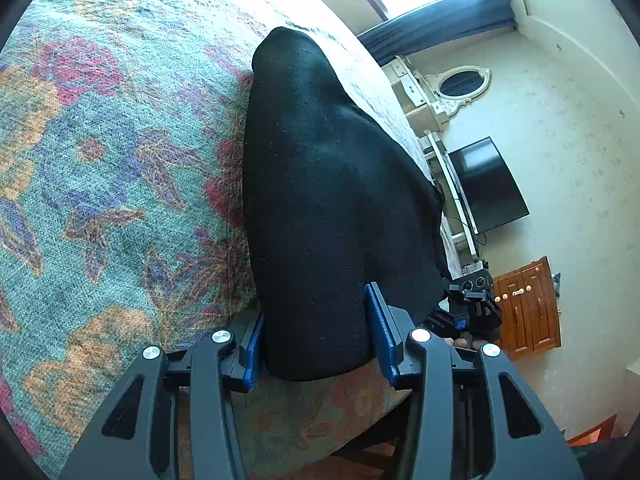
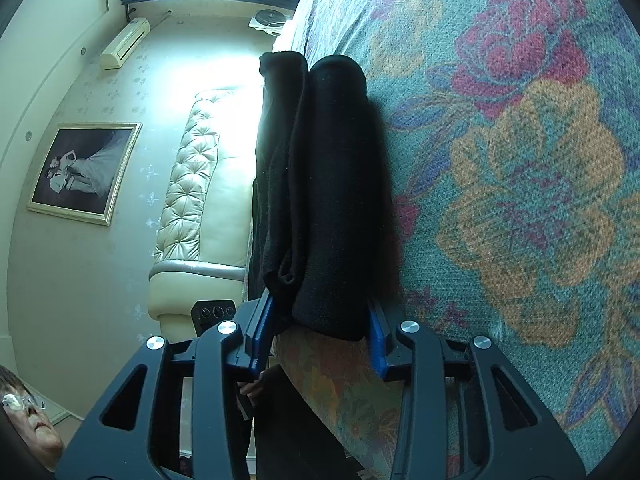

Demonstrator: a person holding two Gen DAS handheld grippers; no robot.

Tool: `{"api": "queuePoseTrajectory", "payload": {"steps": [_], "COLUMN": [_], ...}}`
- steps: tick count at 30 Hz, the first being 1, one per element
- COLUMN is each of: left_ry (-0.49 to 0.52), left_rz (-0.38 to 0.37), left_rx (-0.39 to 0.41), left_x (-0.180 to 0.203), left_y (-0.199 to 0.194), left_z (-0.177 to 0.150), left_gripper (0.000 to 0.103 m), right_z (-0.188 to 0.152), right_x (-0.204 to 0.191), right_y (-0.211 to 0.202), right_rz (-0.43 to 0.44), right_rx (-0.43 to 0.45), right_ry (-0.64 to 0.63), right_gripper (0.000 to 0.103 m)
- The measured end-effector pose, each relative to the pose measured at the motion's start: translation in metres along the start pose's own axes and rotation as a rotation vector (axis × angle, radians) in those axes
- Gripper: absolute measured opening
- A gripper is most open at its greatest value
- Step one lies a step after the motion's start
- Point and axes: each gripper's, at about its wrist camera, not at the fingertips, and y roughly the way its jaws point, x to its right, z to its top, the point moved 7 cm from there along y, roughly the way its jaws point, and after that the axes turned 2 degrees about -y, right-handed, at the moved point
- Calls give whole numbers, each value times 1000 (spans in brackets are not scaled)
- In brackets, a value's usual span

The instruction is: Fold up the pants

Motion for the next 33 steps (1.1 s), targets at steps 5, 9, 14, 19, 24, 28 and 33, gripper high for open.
{"api": "queuePoseTrajectory", "payload": {"steps": [5,9,14,19,24,28,33], "left_ry": [1,5,-10,16,-40,-39,8], "left_rz": [-20,-40,-88,-39,-98,-78,-30], "left_rx": [4,13,43,53,126,108,36], "left_x": [-1,-5,-9,-12,-18,-22,-19], "left_y": [-8,-11,-16,-17,-28,-24,4], "left_z": [4,15,33,46,64,62,62], "left_gripper": [45,46,52,55,55,57,57], "right_z": [10,36,59,69,72,73,72], "right_x": [-10,-10,-13,-21,-10,3,3], "right_y": [-24,-35,-9,21,27,20,20], "right_rz": [-104,-117,-147,-136,-161,-84,-74], "right_rx": [25,71,6,-68,-90,-79,-77], "right_ry": [-97,-92,-143,-187,-154,-102,-113], "right_gripper": [76,85,89,85,42,30,30]}}
